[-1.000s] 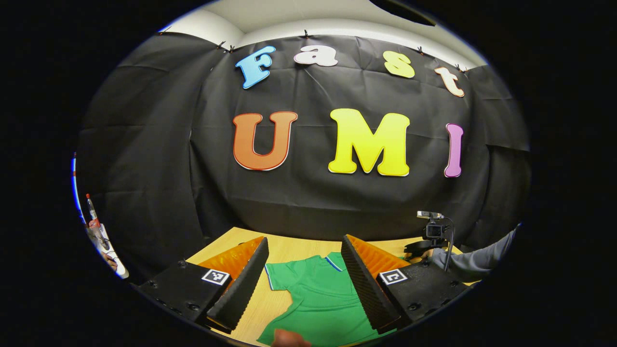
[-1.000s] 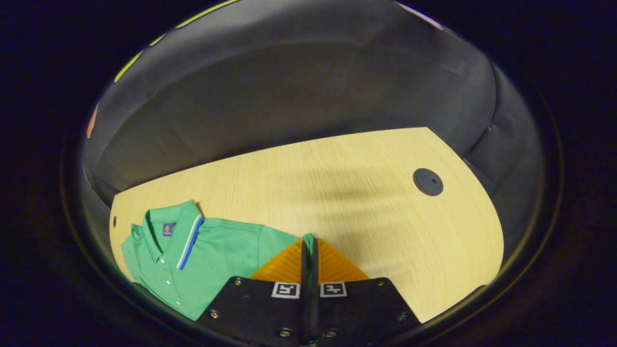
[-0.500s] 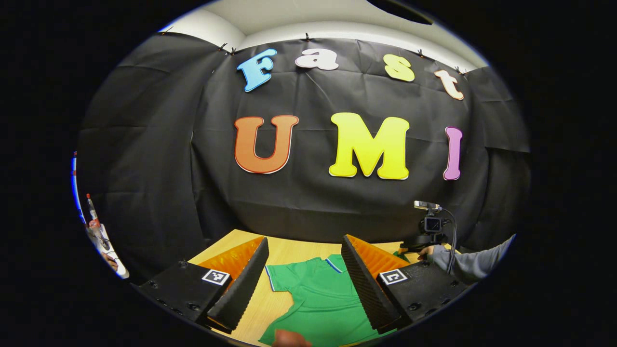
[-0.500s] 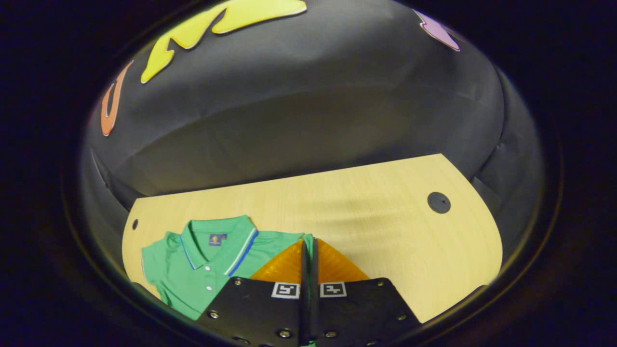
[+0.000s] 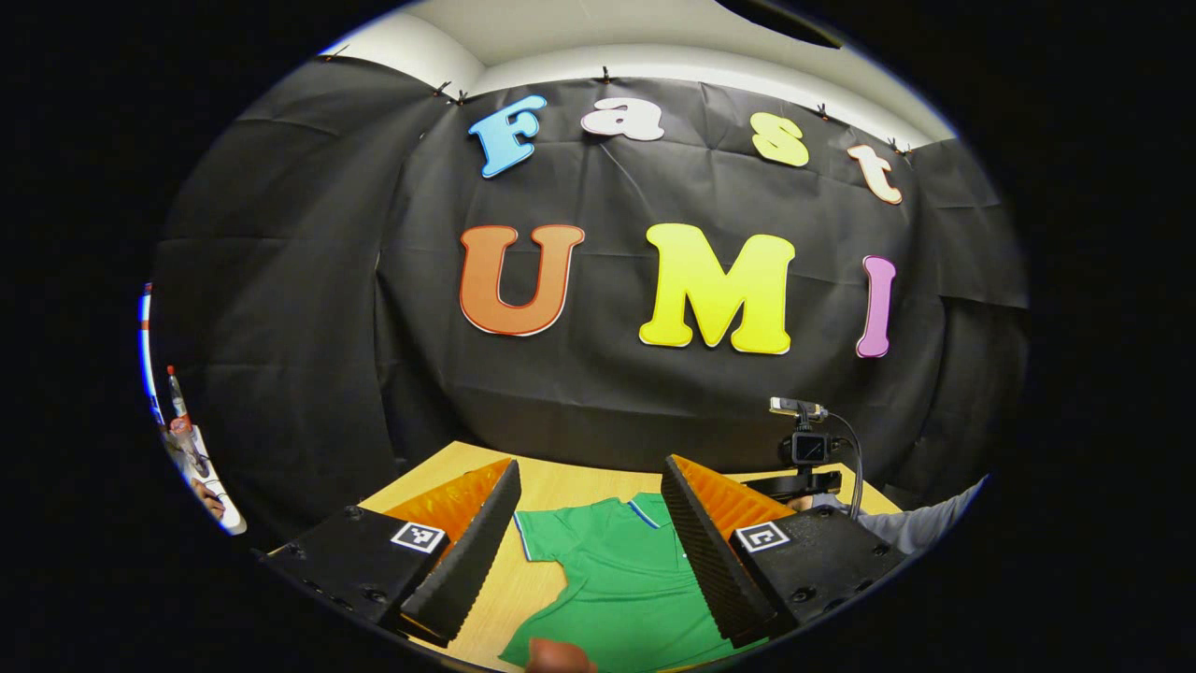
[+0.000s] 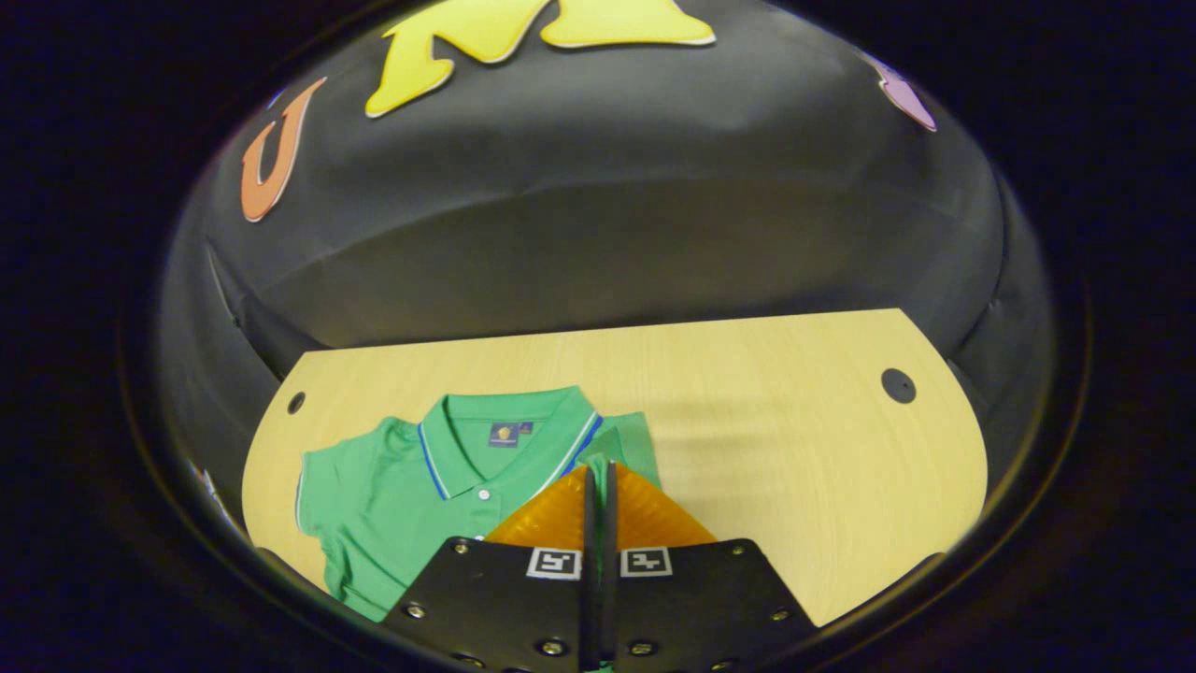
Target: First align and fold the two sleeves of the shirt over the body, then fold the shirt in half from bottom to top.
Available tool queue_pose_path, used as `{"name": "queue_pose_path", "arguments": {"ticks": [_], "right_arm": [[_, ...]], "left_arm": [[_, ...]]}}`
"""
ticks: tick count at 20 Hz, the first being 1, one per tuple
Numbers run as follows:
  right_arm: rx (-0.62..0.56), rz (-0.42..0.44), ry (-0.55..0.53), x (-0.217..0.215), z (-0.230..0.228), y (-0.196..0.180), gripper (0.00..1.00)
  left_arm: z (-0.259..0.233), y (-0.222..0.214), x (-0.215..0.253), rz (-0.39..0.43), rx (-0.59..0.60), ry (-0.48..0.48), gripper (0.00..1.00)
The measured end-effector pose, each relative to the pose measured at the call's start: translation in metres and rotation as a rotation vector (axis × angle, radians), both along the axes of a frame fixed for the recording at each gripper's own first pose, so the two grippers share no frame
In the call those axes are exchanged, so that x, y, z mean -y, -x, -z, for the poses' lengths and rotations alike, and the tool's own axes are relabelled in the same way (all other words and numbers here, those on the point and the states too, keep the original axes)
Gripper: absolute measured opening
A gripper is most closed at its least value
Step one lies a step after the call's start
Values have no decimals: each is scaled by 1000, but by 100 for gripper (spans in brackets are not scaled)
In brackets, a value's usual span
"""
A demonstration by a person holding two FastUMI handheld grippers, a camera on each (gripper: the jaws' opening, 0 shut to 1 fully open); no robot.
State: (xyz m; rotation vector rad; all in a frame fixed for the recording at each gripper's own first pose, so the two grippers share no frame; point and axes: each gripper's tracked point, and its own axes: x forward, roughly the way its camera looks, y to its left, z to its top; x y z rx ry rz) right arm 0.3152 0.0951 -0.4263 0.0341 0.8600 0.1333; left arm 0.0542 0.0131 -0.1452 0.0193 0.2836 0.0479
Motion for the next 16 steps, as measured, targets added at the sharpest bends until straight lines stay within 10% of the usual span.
{"name": "queue_pose_path", "arguments": {"ticks": [4,7,16], "right_arm": [[-68,-20,22,-17,22,9,2],[-86,-28,3,-23,33,29,96],[284,-78,5,-15,-118,57,94]], "left_arm": [[-14,20,-16,-28,16,-28,97],[-29,38,-31,-69,39,-46,97],[-18,49,-39,-57,27,-21,96]]}}
